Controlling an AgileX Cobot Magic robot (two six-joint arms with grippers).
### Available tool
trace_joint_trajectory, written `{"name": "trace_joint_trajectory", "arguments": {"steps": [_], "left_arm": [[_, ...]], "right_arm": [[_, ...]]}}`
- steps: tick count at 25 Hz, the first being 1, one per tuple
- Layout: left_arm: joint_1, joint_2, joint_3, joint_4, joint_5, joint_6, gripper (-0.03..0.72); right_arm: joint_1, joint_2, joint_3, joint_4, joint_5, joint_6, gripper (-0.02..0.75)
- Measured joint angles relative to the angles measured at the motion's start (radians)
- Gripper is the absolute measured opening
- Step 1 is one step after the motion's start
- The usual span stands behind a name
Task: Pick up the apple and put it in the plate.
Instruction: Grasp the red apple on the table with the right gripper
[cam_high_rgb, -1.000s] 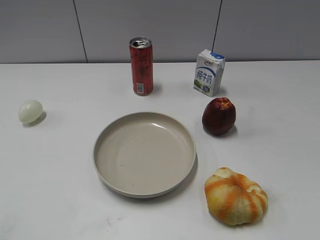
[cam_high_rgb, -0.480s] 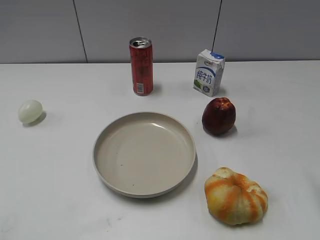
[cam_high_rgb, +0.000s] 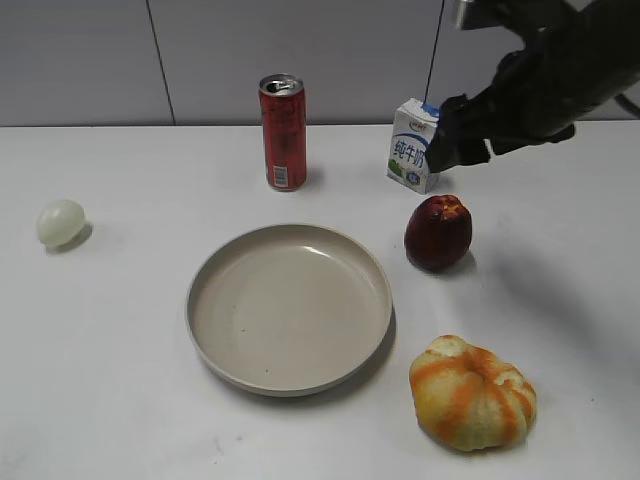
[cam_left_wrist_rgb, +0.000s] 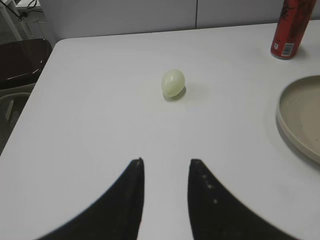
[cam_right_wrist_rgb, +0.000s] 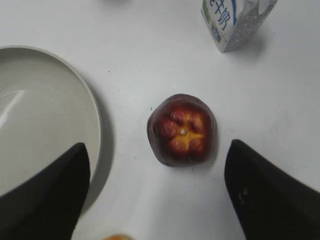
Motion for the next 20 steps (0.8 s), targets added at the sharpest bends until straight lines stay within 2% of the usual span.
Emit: {"name": "trace_joint_trajectory", "arguments": {"steps": [3,9,18,20], "left_arm": [[0.0,0.0,0.0,0.0,0.0,0.0,0.239],[0.0,0.0,0.0,0.0,0.0,0.0,0.239],[0.0,0.0,0.0,0.0,0.0,0.0,0.239],[0.0,0.0,0.0,0.0,0.0,0.0,0.239]], "right_arm": [[0.001,0.122,-0.081,-0.013,0.006,0.002,0.666],[0.001,0.269,-0.138,-0.132,0.026,0.065,0.656],[0.001,0.365,-0.146,-0.116,0.031,0.082,0.601],[0.002,0.365,-0.164,-0.096,0.075,0.086,0.601]]}}
